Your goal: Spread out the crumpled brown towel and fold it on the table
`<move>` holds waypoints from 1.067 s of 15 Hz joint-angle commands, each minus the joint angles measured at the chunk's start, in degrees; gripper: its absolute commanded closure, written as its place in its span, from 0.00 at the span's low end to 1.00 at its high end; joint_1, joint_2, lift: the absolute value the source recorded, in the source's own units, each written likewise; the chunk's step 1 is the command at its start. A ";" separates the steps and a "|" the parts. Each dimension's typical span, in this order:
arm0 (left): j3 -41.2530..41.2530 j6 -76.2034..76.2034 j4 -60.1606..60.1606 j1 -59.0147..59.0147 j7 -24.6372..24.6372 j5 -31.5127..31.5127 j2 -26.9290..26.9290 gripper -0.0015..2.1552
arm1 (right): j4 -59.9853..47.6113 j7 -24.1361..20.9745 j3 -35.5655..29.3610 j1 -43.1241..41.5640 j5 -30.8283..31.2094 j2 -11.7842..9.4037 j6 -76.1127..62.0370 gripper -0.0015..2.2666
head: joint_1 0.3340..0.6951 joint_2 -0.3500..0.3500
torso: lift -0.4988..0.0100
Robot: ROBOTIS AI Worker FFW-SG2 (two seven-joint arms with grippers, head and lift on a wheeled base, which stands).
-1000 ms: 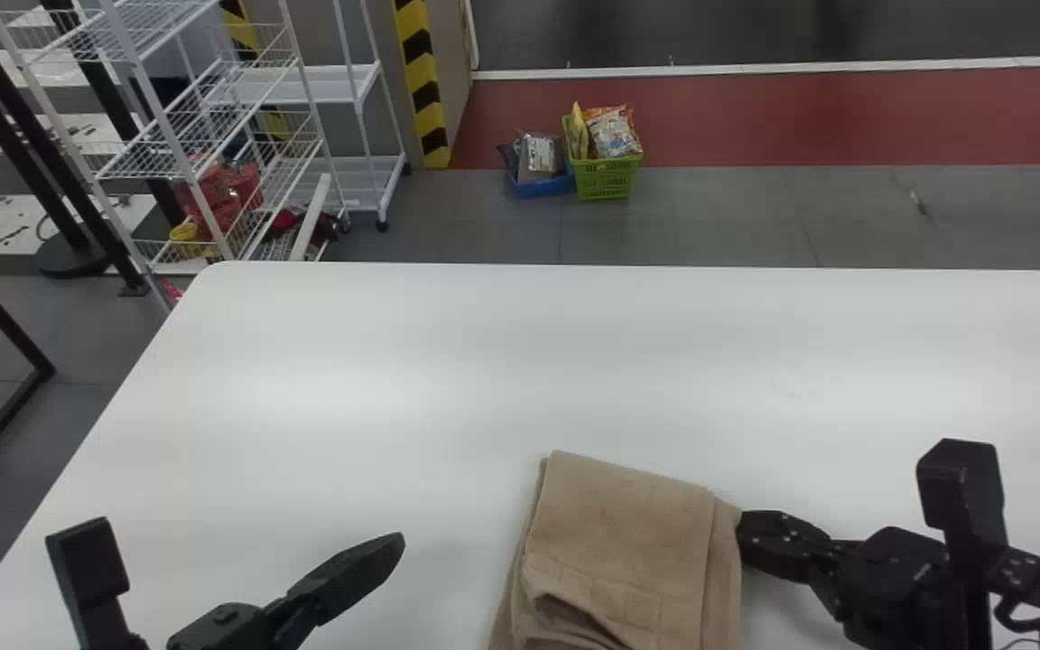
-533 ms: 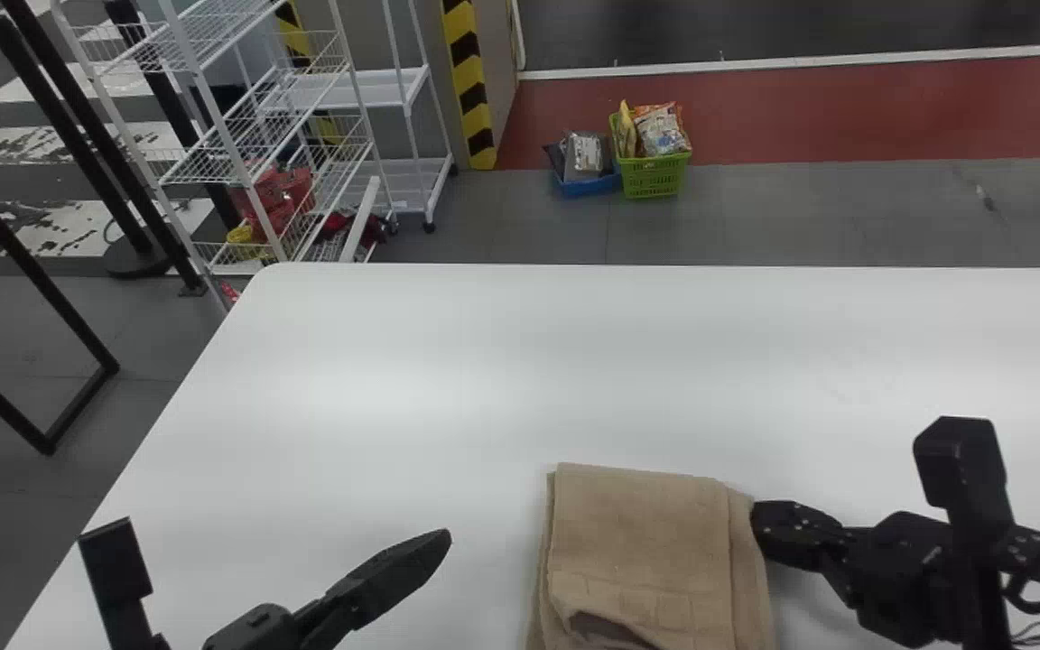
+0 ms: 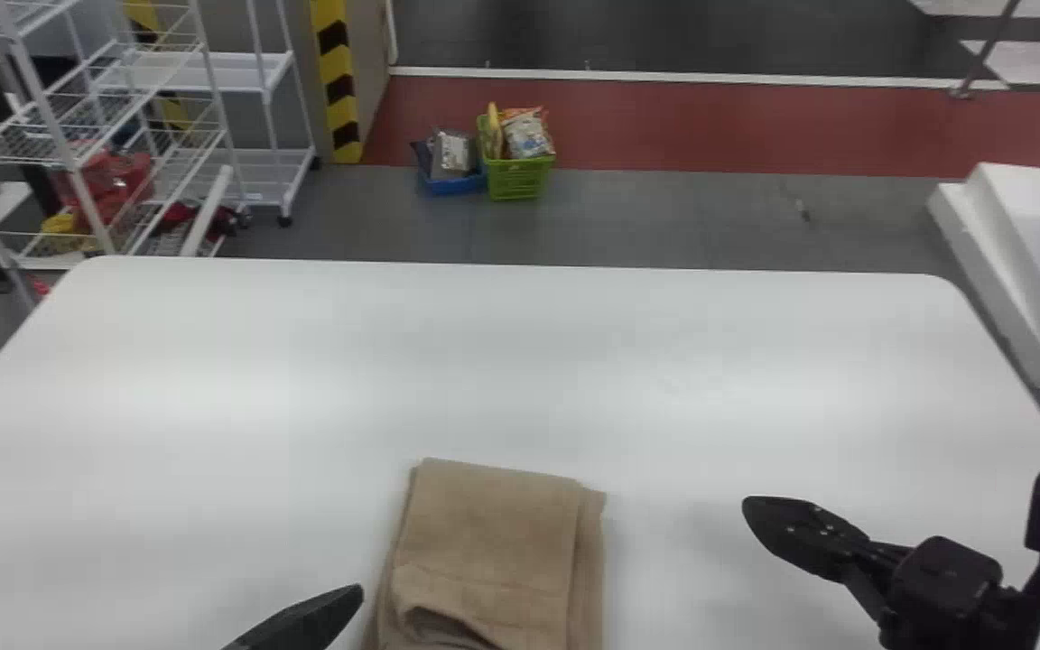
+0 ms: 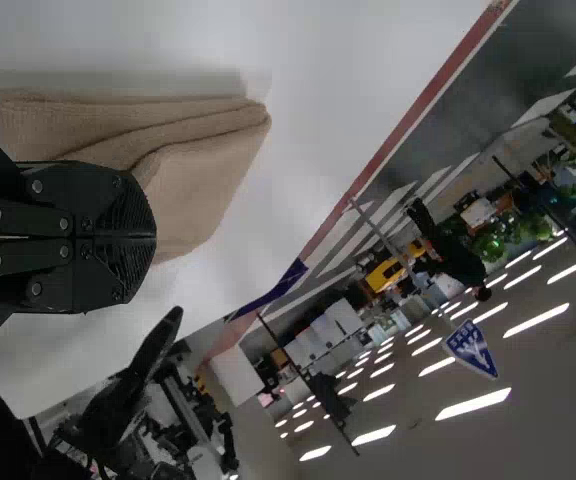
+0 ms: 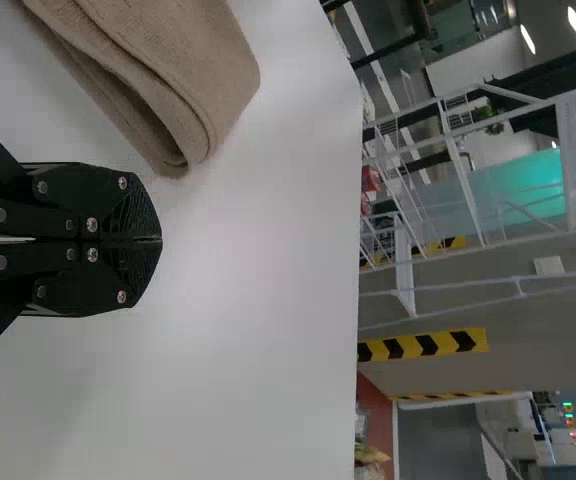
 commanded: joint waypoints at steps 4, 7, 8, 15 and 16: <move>-6.78 -1.87 0.39 -1.67 0.76 -3.15 -0.15 0.99 | 2.03 4.32 -8.98 2.31 -3.23 0.05 -3.12 0.94 | 1.00 0.11 | 0.73; -11.53 -5.04 1.09 -3.07 2.43 -6.31 -0.15 0.99 | 3.44 4.85 -9.33 2.66 -3.23 0.05 -4.00 0.94 | 1.00 0.03 | 0.73; -12.85 -5.39 1.80 -3.43 2.78 -7.89 -0.09 0.99 | 3.52 4.76 -9.24 2.66 -3.23 0.05 -4.00 0.94 | 1.00 0.00 | 0.73; -12.32 -8.03 5.49 -0.61 2.87 -13.69 0.79 0.99 | 5.72 4.76 -9.24 2.04 -2.87 0.05 -6.46 0.94 | 1.00 0.00 | 0.73; -11.97 -7.85 5.40 0.09 2.87 -13.69 0.88 0.99 | 5.90 4.76 -8.89 1.78 -2.52 0.05 -6.64 0.94 | 1.00 0.00 | 0.73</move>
